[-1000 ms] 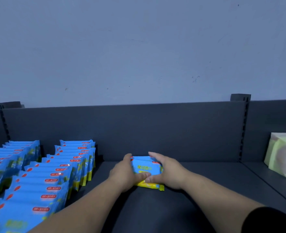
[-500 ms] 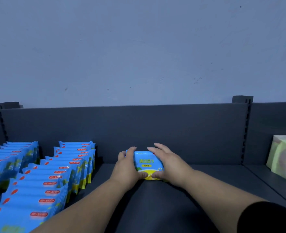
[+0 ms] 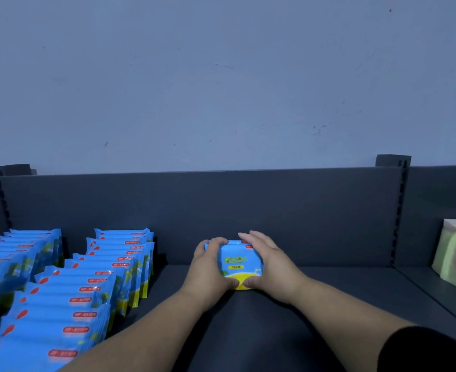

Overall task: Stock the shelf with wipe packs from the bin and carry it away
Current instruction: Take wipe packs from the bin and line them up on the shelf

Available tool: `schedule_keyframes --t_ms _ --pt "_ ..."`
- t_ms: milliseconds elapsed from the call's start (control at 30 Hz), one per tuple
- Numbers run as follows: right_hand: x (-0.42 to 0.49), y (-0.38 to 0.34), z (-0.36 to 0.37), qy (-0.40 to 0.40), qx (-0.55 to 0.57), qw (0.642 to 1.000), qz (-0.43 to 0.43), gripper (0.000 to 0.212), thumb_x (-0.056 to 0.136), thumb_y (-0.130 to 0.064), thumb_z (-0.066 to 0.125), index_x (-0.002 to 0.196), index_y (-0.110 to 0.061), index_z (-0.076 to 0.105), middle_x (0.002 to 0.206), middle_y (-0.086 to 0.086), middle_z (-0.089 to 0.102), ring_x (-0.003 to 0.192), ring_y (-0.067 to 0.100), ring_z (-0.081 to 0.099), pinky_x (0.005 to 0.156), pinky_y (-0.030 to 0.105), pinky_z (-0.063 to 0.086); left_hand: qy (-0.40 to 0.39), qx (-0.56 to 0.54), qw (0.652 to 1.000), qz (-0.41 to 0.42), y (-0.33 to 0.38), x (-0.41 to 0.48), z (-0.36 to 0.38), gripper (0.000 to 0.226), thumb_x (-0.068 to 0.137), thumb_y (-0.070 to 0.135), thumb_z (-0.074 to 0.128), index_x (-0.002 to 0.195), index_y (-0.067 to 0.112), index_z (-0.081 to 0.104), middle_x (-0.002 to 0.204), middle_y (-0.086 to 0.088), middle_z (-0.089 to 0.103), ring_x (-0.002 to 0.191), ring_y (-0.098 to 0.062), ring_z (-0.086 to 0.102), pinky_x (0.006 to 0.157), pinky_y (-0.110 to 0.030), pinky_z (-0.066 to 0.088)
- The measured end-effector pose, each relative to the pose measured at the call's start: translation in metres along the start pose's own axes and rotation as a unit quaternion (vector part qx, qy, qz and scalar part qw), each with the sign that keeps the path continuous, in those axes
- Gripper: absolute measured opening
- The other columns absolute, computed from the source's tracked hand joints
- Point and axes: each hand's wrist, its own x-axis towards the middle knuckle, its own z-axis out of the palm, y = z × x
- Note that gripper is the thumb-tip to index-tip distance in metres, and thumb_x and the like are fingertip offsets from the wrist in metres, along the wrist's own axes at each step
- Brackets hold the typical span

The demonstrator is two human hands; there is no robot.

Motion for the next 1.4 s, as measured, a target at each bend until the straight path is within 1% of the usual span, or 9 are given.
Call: schedule_keyframes --t_ms 100,167,233,300,367,600,800,1067,1400 --pt "-0.002 0.001 -0.002 0.03 -0.009 0.999 -0.011 0.087 0.075 -0.006 0.073 0.144 -0.038 0.031 0.15 -0.019 0.014 0.112 -0.026 0.031 0.083 -0.007 0.026 0.02 0.01 0.999 0.037 -0.002 0.002 0.002 0.071 0.074 0.009 0.077 0.131 0.032 0.041 0.148 0.006 0.016 0.115 0.0 0.03 0.077 0.003 0.023" --pt "-0.002 0.001 0.001 0.039 -0.039 0.998 -0.006 0.082 0.079 -0.009 0.072 0.144 -0.038 0.03 0.152 -0.021 0.01 0.118 -0.015 0.037 0.087 -0.003 0.029 0.028 0.028 0.998 0.055 -0.006 0.006 0.003 0.068 0.075 0.009 0.076 0.129 0.032 0.042 0.15 0.008 0.012 0.123 -0.003 0.033 0.084 0.0 0.027" --pt "-0.001 0.001 0.004 0.044 -0.08 0.996 0.005 0.079 0.081 -0.018 0.071 0.144 -0.04 0.029 0.154 -0.024 0.005 0.125 0.005 0.043 0.095 0.014 0.039 0.03 0.047 0.997 0.053 -0.009 0.009 0.005 0.068 0.075 0.009 0.074 0.13 0.032 0.041 0.152 0.008 0.009 0.131 -0.011 0.034 0.095 -0.012 0.033" --pt "0.0 -0.002 0.004 0.046 -0.123 0.991 0.026 0.078 0.083 -0.025 0.069 0.145 -0.042 0.025 0.155 -0.026 0.001 0.121 0.016 0.049 0.095 0.028 0.045 0.032 0.071 0.996 0.044 -0.009 0.013 0.007 0.069 0.077 0.011 0.073 0.134 0.031 0.039 0.152 0.008 0.006 0.133 -0.016 0.033 0.101 -0.022 0.038" --pt "0.001 -0.004 0.005 0.043 -0.153 0.986 0.046 0.078 0.084 -0.027 0.067 0.146 -0.042 0.021 0.155 -0.025 -0.001 0.117 0.022 0.053 0.093 0.033 0.047 0.035 0.092 0.994 0.039 -0.009 0.016 0.009 0.07 0.078 0.011 0.071 0.136 0.03 0.037 0.152 0.009 0.005 0.132 -0.02 0.035 0.102 -0.03 0.042" --pt "-0.001 -0.005 0.003 0.015 -0.174 0.982 0.066 0.078 0.087 -0.032 0.064 0.149 -0.042 0.016 0.156 -0.024 -0.009 0.122 0.023 0.049 0.095 0.032 0.046 0.004 0.139 0.989 0.047 -0.014 0.016 0.006 0.073 0.083 0.021 0.069 0.143 0.031 0.029 0.158 0.004 -0.003 0.141 -0.018 0.025 0.106 -0.033 0.039" --pt "-0.004 -0.012 0.003 -0.009 -0.259 0.961 0.091 0.08 0.09 -0.043 0.058 0.15 -0.043 0.004 0.157 -0.017 -0.018 0.114 0.026 0.052 0.086 0.033 0.05 -0.006 0.214 0.977 0.016 -0.006 0.014 0.008 0.073 0.092 0.026 0.059 0.15 0.032 0.015 0.158 0.0 -0.013 0.145 -0.023 0.004 0.113 -0.032 0.026" --pt "-0.033 -0.027 -0.018 0.017 -0.3 0.949 0.095 0.082 0.088 -0.056 0.054 0.149 -0.043 0.001 0.158 -0.011 -0.015 0.134 0.022 0.032 0.091 0.038 0.048 0.005 0.3 0.954 -0.016 0.01 -0.008 -0.005 0.073 0.097 0.043 0.043 0.151 0.032 -0.004 0.158 0.0 -0.017 0.145 -0.032 -0.004 0.116 -0.039 0.016" --pt "-0.106 -0.077 -0.04 0.088 -0.329 0.921 0.192 0.076 0.091 -0.057 0.049 0.151 -0.041 0.004 0.159 -0.01 -0.014 0.14 0.021 0.024 0.097 0.039 0.044 -0.032 0.327 0.939 0.105 0.058 -0.055 -0.025 0.075 0.095 0.056 0.038 0.151 0.031 -0.004 0.159 -0.003 -0.012 0.146 -0.033 -0.002 0.117 -0.041 0.013"
